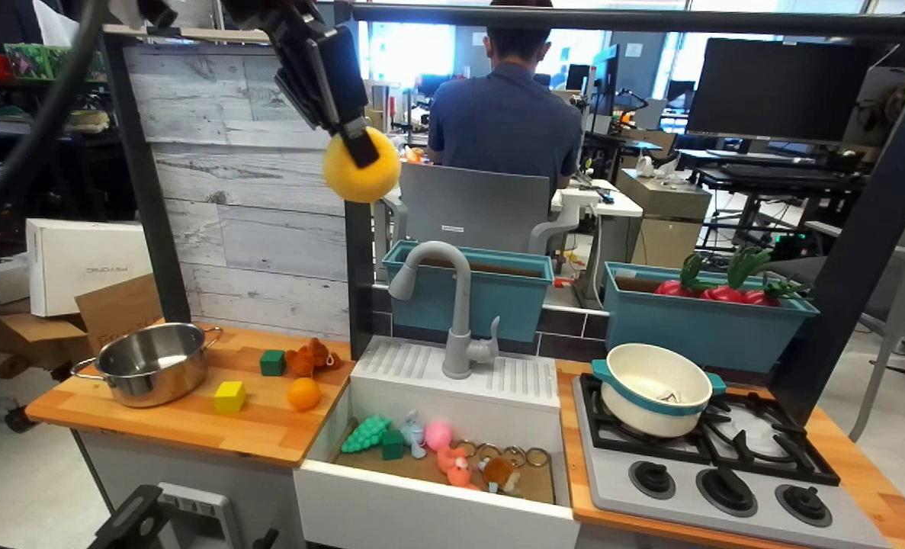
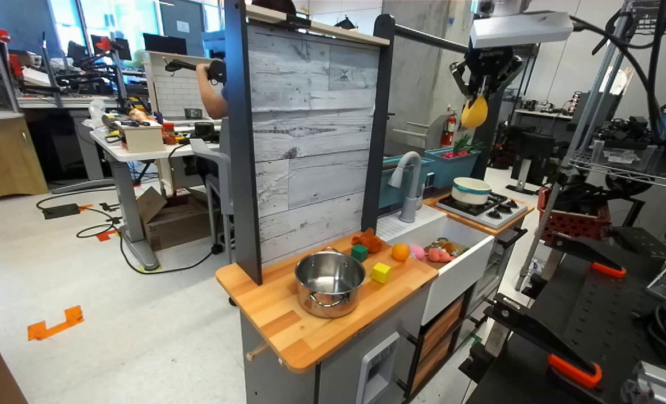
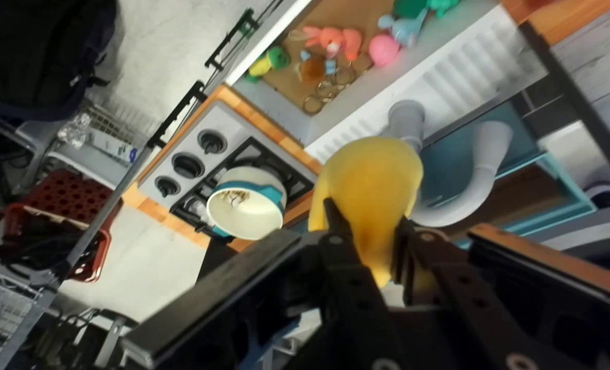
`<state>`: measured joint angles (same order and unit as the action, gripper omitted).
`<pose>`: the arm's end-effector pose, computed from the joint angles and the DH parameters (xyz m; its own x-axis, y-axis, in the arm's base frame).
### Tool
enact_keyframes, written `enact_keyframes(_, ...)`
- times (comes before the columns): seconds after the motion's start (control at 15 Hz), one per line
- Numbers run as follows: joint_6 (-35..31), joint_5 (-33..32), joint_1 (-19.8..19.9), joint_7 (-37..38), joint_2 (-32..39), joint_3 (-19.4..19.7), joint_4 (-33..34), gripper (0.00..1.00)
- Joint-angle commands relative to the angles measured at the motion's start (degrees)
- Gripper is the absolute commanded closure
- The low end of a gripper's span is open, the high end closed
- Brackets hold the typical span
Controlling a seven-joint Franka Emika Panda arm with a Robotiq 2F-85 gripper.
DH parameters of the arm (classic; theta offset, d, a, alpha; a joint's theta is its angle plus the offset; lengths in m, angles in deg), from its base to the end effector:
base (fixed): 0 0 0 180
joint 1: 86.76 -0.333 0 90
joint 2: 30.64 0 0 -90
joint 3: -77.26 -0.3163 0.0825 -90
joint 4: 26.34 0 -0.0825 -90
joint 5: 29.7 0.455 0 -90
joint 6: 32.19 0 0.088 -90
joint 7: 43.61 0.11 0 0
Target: Remove the yellow plush toy from the silver pot, put it in the sink and put the yellow block, plastic orange and brown toy in the silver pot
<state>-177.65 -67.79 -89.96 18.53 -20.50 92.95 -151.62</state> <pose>0.6063 -0.1283 0.2729 0.6766 -0.5954 0.4332 -0.7148 -0.6724 0.1922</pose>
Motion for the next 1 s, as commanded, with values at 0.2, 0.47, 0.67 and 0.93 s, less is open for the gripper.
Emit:
enact_keyframes(0.2,-0.1,-26.6,2.0,25.9,6.1,2.0,5.2,0.95)
enact_keyframes(0.47,-0.6,-29.7,5.5,30.8,10.3,0.2,8.9,0.95)
enact_keyframes(0.67,-1.4,-25.8,7.9,28.6,14.2,-1.6,12.8,0.95)
enact_keyframes(0.93,-1.1,-23.1,9.2,27.5,18.7,-3.0,17.6,0.95)
